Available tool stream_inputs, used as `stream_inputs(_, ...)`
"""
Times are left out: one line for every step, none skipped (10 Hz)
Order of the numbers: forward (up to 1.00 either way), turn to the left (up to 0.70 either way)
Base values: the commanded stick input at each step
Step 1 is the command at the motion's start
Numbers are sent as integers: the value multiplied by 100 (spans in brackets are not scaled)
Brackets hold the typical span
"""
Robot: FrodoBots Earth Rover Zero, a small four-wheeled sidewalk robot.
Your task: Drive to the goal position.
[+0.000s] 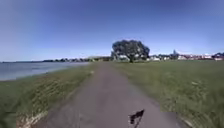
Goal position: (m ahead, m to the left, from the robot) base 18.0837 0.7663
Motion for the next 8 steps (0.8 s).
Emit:
stream_inputs(70,0)
stream_inputs(70,0)
stream_inputs(70,0)
stream_inputs(70,0)
stream_inputs(70,0)
stream_inputs(70,0)
stream_inputs(70,0)
stream_inputs(70,18)
